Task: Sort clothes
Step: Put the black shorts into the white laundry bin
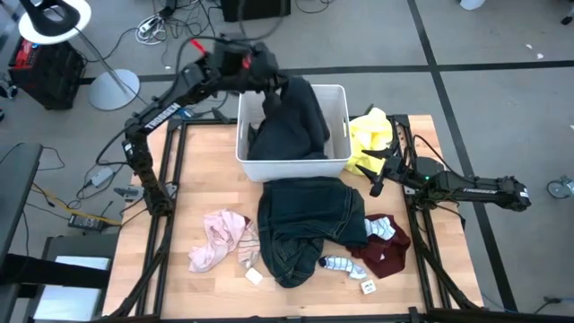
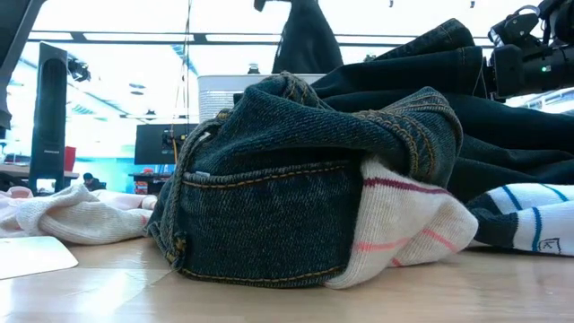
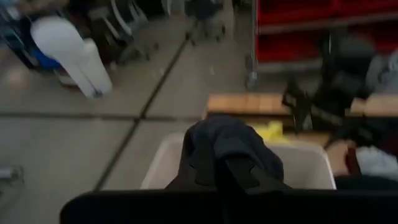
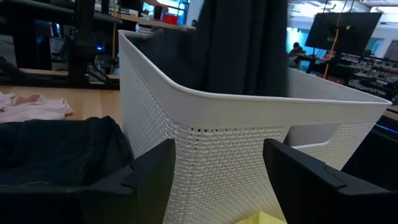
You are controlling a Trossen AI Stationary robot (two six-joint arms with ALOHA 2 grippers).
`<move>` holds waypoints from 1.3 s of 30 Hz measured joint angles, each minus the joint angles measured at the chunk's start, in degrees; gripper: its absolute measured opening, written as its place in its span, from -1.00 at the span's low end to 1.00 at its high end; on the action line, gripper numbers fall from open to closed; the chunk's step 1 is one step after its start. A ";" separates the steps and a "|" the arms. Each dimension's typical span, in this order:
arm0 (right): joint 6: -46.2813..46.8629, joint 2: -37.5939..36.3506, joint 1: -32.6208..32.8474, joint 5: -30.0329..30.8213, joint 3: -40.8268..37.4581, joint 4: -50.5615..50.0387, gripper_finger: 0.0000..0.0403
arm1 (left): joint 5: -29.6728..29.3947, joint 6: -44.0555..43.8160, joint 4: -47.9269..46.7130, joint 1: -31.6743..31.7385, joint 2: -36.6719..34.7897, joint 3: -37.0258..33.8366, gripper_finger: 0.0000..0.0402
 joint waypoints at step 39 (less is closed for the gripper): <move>0.01 0.02 -0.02 0.01 0.01 0.01 0.22 | -8.70 -9.15 5.61 0.20 0.00 -36.22 -0.34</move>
